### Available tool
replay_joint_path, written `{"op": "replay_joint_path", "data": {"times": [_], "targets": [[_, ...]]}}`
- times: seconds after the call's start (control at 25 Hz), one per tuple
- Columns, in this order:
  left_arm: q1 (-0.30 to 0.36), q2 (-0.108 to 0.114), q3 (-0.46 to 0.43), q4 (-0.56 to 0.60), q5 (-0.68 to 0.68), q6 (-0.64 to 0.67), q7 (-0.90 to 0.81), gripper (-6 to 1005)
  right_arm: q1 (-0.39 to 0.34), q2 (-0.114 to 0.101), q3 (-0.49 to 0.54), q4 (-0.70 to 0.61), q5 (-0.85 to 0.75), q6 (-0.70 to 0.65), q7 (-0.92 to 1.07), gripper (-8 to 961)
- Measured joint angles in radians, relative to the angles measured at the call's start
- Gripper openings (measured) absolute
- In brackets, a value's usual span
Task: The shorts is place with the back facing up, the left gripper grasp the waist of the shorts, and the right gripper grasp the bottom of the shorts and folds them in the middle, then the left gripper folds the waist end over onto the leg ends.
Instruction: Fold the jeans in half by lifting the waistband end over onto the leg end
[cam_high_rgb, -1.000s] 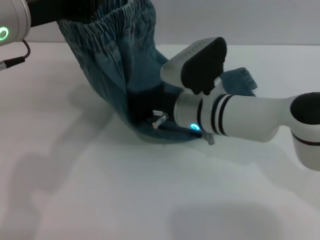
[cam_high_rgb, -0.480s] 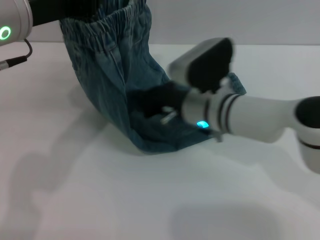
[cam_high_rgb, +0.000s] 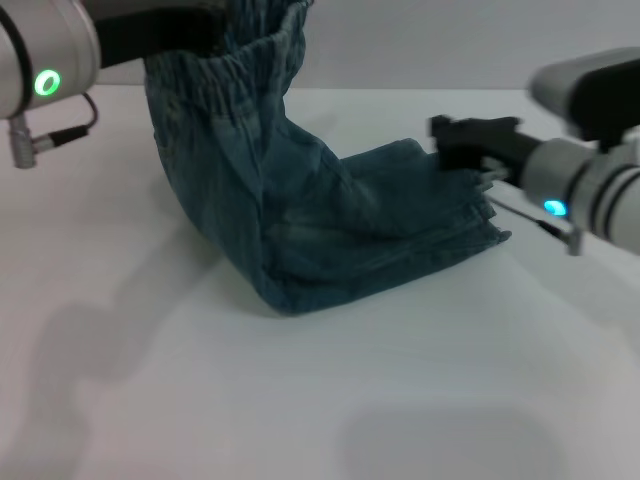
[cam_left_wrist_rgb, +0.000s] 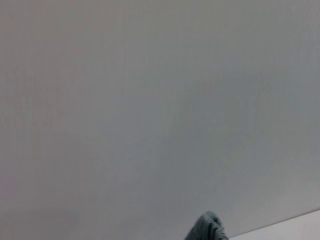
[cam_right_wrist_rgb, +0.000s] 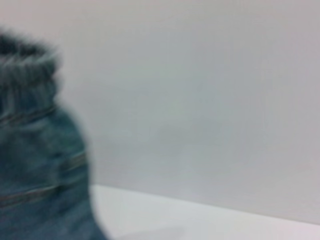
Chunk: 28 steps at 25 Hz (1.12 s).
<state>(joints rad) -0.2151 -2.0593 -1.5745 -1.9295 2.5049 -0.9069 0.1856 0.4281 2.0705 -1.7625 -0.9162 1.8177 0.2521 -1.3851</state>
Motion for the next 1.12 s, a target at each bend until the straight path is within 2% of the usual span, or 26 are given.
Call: {"op": "replay_joint_path", "data": {"times": [0.28, 0.52, 0.76, 1.12], "targets": [[-0.003, 0.000, 0.113, 0.114, -0.057, 0.155, 0.001, 70, -0.114, 0.000, 0.169, -0.055, -0.058, 0.051, 0.000, 67], [-0.024, 0.000, 0.213, 0.246, -0.110, 0.306, 0.001, 73, -0.168, -0.001, 0.244, -0.062, -0.058, 0.114, -0.004, 69], [-0.098, -0.002, 0.322, 0.430, -0.186, 0.450, 0.002, 76, -0.205, -0.001, 0.294, -0.085, -0.058, 0.169, -0.009, 71], [-0.199, -0.006, 0.500, 0.625, -0.259, 0.703, 0.000, 80, -0.220, -0.001, 0.320, -0.100, -0.058, 0.203, -0.009, 74]]}}
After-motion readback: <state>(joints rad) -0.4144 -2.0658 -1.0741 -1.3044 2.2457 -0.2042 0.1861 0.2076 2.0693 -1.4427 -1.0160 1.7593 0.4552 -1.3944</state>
